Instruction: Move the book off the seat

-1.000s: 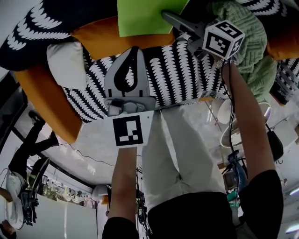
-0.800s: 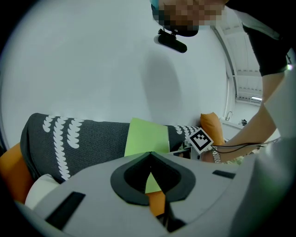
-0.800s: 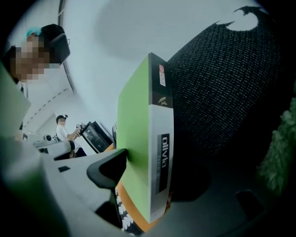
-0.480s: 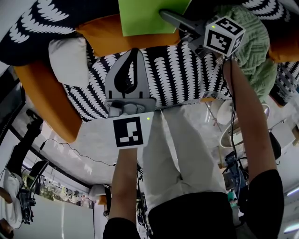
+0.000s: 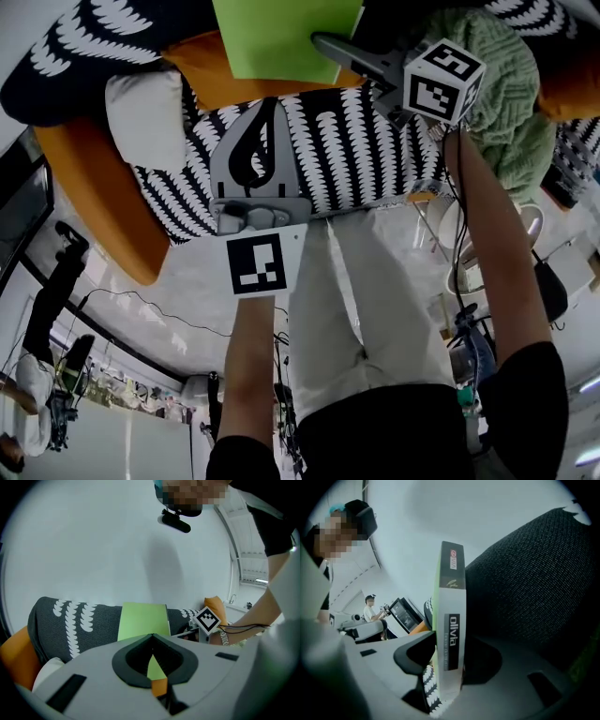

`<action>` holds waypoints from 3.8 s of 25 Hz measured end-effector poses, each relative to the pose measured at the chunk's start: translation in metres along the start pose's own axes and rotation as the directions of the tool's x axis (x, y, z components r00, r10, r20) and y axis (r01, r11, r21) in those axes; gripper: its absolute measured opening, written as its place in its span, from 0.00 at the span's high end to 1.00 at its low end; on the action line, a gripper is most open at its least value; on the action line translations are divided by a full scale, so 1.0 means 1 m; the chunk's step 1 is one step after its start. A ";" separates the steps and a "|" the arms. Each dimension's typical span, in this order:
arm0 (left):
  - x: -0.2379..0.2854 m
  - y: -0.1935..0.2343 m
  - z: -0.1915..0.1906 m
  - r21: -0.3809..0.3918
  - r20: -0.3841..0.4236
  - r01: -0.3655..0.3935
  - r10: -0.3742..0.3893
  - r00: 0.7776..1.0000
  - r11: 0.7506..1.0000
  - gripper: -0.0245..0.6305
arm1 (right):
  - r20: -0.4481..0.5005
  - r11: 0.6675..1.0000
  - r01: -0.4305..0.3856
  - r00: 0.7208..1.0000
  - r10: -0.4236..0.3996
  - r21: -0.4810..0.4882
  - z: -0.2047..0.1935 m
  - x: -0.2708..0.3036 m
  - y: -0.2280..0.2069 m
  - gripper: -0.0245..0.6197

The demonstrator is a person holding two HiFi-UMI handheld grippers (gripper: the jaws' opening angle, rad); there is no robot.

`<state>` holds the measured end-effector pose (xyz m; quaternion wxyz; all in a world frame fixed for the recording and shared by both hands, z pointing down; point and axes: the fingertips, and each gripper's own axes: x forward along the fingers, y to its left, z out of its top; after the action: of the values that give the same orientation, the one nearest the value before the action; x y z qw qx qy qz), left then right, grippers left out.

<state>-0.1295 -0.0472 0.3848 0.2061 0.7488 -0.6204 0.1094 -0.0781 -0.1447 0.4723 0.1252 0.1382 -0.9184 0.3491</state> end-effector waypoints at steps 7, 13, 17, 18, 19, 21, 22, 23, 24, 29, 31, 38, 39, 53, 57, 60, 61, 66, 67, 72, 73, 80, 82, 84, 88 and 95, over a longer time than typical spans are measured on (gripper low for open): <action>-0.010 0.004 0.003 0.008 0.004 0.032 -0.032 0.999 0.999 0.95 | -0.001 1.000 0.025 1.000 -0.025 0.009 -0.005 0.006 0.023 0.73; -0.015 0.007 0.002 0.005 0.004 0.042 -0.042 0.999 0.999 0.95 | 0.022 0.997 0.073 0.997 -0.074 0.038 -0.006 -0.001 0.034 0.73; -0.026 0.001 0.008 0.000 0.009 0.051 -0.051 0.999 0.999 0.95 | 0.049 0.994 0.090 0.994 -0.093 0.064 -0.002 -0.017 0.049 0.73; -0.028 -0.002 0.011 0.002 0.017 0.061 -0.061 0.998 0.998 0.95 | 0.056 0.993 0.094 0.994 -0.098 0.069 0.000 -0.022 0.054 0.73; -0.030 -0.005 0.015 0.009 0.029 0.073 -0.073 0.997 0.997 0.95 | 0.066 0.992 0.098 0.992 -0.103 0.074 0.002 -0.028 0.058 0.73; -0.033 -0.009 0.023 0.026 0.050 0.082 -0.084 0.995 0.996 0.95 | 0.091 0.991 0.107 0.989 -0.114 0.083 0.007 -0.039 0.066 0.73; -0.034 -0.010 0.026 0.032 0.055 0.082 -0.084 0.995 0.996 0.95 | 0.103 0.990 0.111 0.987 -0.120 0.088 0.009 -0.044 0.070 0.73; -0.036 -0.009 0.028 0.033 0.054 0.080 -0.082 0.995 0.996 0.95 | 0.113 0.989 0.117 0.985 -0.127 0.093 0.011 -0.048 0.075 0.73; -0.039 -0.007 0.030 0.031 0.052 0.078 -0.080 0.995 0.996 0.95 | 0.122 0.988 0.122 0.983 -0.134 0.098 0.014 -0.051 0.080 0.73; -0.060 -0.003 0.054 0.038 0.062 0.083 -0.085 0.994 0.996 0.95 | 0.171 0.983 0.127 0.974 -0.149 0.132 0.031 -0.065 0.119 0.73; -0.069 -0.008 0.064 0.045 0.071 0.087 -0.090 0.993 0.995 0.95 | 0.196 0.981 0.131 0.968 -0.157 0.141 0.036 -0.078 0.133 0.73; -0.099 -0.006 0.102 0.034 0.100 0.101 -0.104 0.990 0.994 0.95 | 0.289 0.971 0.151 0.936 -0.201 0.186 0.063 -0.103 0.176 0.73; -0.106 -0.007 0.112 0.034 0.106 0.103 -0.106 0.989 0.994 0.95 | 0.305 0.970 0.155 0.929 -0.208 0.188 0.072 -0.111 0.187 0.73; -0.164 -0.059 0.236 0.103 0.226 0.219 -0.237 0.945 0.970 0.95 | 0.482 0.960 0.176 0.835 -0.264 0.219 0.165 -0.198 0.288 0.73; -0.187 -0.077 0.257 0.102 0.230 0.250 -0.268 0.936 0.963 0.95 | 0.502 0.966 0.173 0.828 -0.249 0.193 0.178 -0.209 0.321 0.73; -0.203 -0.081 0.268 0.111 0.224 0.260 -0.279 0.934 0.959 0.95 | 0.527 0.969 0.174 0.815 -0.241 0.175 0.190 -0.221 0.340 0.73; -0.208 -0.084 0.270 0.114 0.218 0.262 -0.282 0.934 0.958 0.95 | 0.537 0.970 0.174 0.809 -0.239 0.169 0.194 -0.229 0.345 0.73; -0.218 -0.116 0.293 0.162 0.226 0.276 -0.308 0.924 0.947 0.95 | 0.609 0.966 0.210 0.751 -0.257 0.149 0.219 -0.293 0.348 0.74; -0.220 -0.119 0.299 0.173 0.238 0.280 -0.316 0.918 0.944 0.95 | 0.621 0.964 0.223 0.738 -0.264 0.146 0.224 -0.301 0.350 0.74; -0.234 -0.127 0.326 0.201 0.284 0.319 -0.367 0.886 0.926 0.95 | 0.682 0.955 0.266 0.674 -0.284 0.134 0.244 -0.320 0.372 0.74; -0.236 -0.132 0.332 0.213 0.292 0.328 -0.380 0.878 0.920 0.95 | 0.694 0.953 0.275 0.662 -0.284 0.128 0.247 -0.327 0.377 0.74; -0.243 -0.177 0.362 0.270 0.322 0.383 -0.457 0.829 0.884 0.95 | 0.773 0.939 0.327 0.565 -0.289 0.112 0.260 -0.389 0.403 0.74; -0.246 -0.193 0.368 0.289 0.325 0.402 -0.484 0.813 0.869 0.95 | 0.792 0.932 0.345 0.535 -0.295 0.114 0.260 -0.407 0.409 0.74; -0.250 -0.209 0.369 0.300 0.325 0.424 -0.510 0.797 0.854 0.95 | 0.811 0.926 0.359 0.503 -0.299 0.119 0.258 -0.426 0.415 0.74; -0.257 -0.248 0.369 0.331 0.318 0.467 -0.563 0.763 0.820 0.95 | 0.843 0.915 0.381 0.442 -0.307 0.134 0.249 -0.467 0.426 0.74; -0.276 -0.323 0.356 0.377 0.279 0.541 -0.649 0.708 0.752 0.95 | 0.875 0.885 0.427 0.336 -0.348 0.188 0.210 -0.543 0.444 0.74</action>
<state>0.0951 0.0856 -0.1044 -0.0012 0.9361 -0.3500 -0.0338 0.2475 0.1220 -0.1263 -0.2922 0.5091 -0.7959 0.1482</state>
